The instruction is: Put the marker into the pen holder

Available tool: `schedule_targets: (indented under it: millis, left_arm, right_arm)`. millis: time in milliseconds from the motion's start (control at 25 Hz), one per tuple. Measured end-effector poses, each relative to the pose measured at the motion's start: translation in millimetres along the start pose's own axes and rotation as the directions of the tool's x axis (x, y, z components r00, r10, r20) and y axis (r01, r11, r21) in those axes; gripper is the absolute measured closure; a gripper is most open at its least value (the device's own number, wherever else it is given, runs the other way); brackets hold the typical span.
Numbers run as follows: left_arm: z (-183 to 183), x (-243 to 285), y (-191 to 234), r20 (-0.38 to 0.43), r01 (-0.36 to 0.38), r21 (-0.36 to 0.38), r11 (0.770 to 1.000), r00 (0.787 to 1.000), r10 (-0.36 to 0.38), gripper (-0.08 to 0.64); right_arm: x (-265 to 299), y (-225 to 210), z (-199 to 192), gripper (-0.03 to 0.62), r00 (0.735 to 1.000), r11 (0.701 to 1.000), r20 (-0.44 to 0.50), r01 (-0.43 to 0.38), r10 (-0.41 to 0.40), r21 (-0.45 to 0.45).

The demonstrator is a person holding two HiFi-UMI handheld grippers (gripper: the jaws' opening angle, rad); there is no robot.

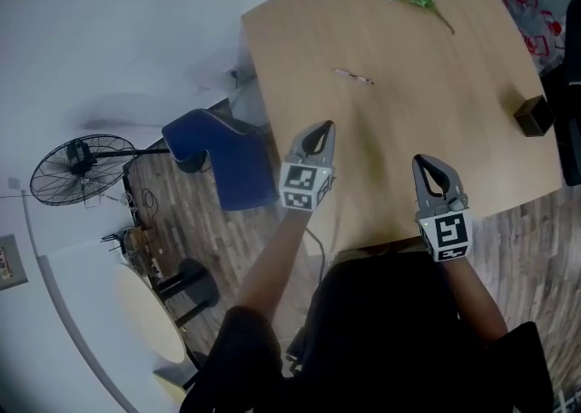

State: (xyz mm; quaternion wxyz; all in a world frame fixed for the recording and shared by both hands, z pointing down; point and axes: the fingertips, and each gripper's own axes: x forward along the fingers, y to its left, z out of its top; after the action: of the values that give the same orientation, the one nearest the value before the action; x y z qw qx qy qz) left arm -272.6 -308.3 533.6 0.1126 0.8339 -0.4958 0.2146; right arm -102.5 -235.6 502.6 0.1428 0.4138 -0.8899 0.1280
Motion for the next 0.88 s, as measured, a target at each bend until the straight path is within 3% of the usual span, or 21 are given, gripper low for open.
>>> schedule_targets:
  millis: [120, 400, 600, 720, 880]
  left_arm:
    - [-5.3, 29.0, 15.7, -0.049, 0.051, 0.043, 0.998, 0.998, -0.049, 0.557]
    - [-38.9, 96.8, 40.1, -0.167, 0.153, 0.105, 0.983, 0.977, -0.134, 0.557]
    - [-63.8, 149.1, 43.3, -0.183, 0.244, 0.085, 0.966, 0.957, -0.226, 0.55]
    - [-79.7, 174.0, 54.8, -0.233, 0.288, 0.142, 0.947, 0.94, -0.251, 0.535]
    - [-89.3, 200.9, 55.1, -0.303, 0.367, 0.247, 0.897, 0.908, -0.288, 0.519]
  right_arm:
    - [7.9, -4.3, -1.2, 0.592, 1.0, 1.0, -0.013, 0.021, -0.021, 0.006]
    - [42.2, -26.0, -15.2, 0.592, 0.999, 0.992, -0.042, 0.036, -0.032, 0.122]
    - [63.1, -47.1, -24.5, 0.592, 0.998, 0.981, -0.038, 0.063, -0.056, 0.184]
    - [75.5, -49.5, -26.0, 0.592, 0.997, 0.982, -0.047, 0.063, -0.055, 0.177]
    - [79.5, -57.8, -35.2, 0.592, 0.996, 0.986, -0.071, 0.063, -0.053, 0.154]
